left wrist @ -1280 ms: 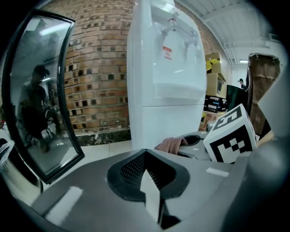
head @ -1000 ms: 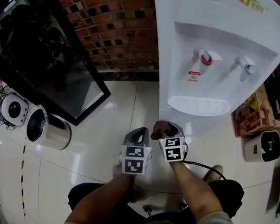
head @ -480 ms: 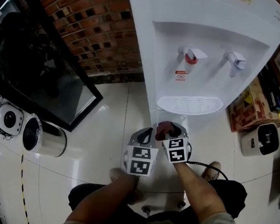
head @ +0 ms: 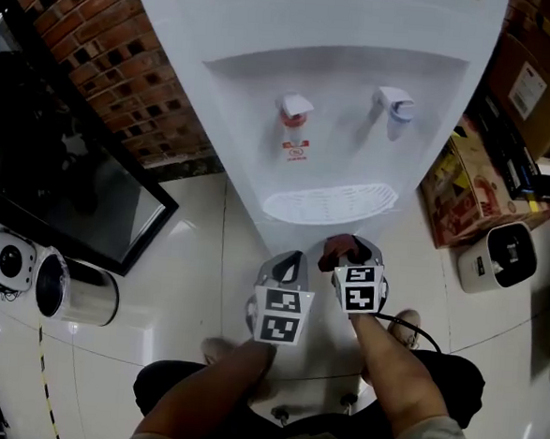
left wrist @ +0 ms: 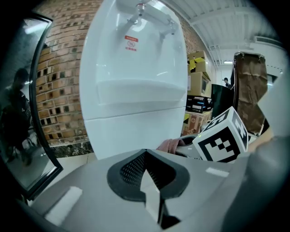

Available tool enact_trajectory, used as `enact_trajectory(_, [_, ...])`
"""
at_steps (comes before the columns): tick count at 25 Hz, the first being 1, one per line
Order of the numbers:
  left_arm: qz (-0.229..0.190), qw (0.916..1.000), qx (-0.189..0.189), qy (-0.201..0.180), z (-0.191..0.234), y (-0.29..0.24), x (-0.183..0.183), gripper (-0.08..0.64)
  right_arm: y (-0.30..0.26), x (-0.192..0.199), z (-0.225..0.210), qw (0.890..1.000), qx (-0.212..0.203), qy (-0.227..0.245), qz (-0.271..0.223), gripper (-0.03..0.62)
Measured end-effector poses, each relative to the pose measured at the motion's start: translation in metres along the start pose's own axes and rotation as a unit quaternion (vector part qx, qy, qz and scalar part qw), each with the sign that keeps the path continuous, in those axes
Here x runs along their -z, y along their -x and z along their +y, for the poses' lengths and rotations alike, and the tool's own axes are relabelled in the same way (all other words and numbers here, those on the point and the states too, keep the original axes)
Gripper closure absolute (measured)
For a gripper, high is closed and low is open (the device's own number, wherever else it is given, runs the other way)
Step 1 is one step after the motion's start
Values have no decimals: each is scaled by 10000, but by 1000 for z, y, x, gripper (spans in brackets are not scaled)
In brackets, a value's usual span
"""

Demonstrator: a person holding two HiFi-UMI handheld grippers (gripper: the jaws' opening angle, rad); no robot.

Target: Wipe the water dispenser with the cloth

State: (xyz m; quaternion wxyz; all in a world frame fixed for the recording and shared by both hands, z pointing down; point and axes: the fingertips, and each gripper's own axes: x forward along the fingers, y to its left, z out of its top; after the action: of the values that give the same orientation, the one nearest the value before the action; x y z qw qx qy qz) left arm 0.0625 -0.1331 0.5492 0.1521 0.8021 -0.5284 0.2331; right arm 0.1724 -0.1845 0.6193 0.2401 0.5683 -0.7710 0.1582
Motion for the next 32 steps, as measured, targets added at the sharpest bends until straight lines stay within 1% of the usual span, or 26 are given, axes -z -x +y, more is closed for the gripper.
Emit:
enact_trajectory(5, [11,9995,287,-109,-35,-15,-4,560,5,11,-47,9988,361,-318,74,513])
enact_trajectory(7, [33,9992,394,-71,-47,-19,-4,560,7,17,-63,9980,504,-351,129,514])
enact_trajectory(10, [11,9990,440,-5,-58,-25,-7,560,8,22,-87,9964,711,-431,167,514])
enact_trajectory(12, [-4,9990,457,18,-65,-31,-10,560,8,22,-98,9963,707,-463,158,514])
enact_trajectory(13, [-3,9989,472,29,-68,-34,-10,560,8,21,-100,9969,663,-407,149,514])
enact_trajectory(15, [30,9986,520,79,-77,-40,-10,560,7,21,-98,9979,572,-275,123,514])
enact_trajectory(17, [48,9979,612,197,-87,-43,-8,560,8,22,-96,9983,497,-284,79,514])
enact_trajectory(19, [-54,9974,669,258,-94,-44,-8,560,9,21,-97,9986,444,-279,-22,515])
enact_trajectory(20, [-134,9978,607,233,-92,-44,-5,560,10,21,-97,9987,437,-237,-93,515])
enact_trajectory(21, [-206,9985,445,228,-87,-44,0,560,12,22,-98,9986,460,-189,-162,515])
enact_trajectory(22, [-253,9990,186,311,-76,-45,10,560,15,24,-100,9983,514,-176,-214,515])
enact_trajectory(23, [-264,9983,-128,509,-62,-46,22,560,18,28,-101,9978,568,-226,-254,515])
enact_trajectory(24, [-243,9958,-443,768,-45,-47,38,560,20,31,-99,9973,584,-322,-302,515])
enact_trajectory(25, [-202,9924,-717,984,-29,-46,53,560,21,36,-92,9970,537,-424,-362,515])
enact_trajectory(26, [-162,9896,-936,1082,-13,-43,65,560,20,40,-80,9969,430,-503,-422,517])
enact_trajectory(27, [-135,9881,-1100,1068,1,-38,73,560,17,45,-66,9970,287,-549,-465,517])
enact_trajectory(29, [-144,9869,-1314,929,26,-27,83,560,11,52,-32,9973,-21,-537,-503,517])
enact_trajectory(31, [-235,9847,-1506,850,52,-18,87,560,3,54,4,9973,-318,-424,-517,517])
enact_trajectory(32, [-287,9830,-1592,869,64,-14,89,560,-2,55,22,9971,-457,-350,-506,517])
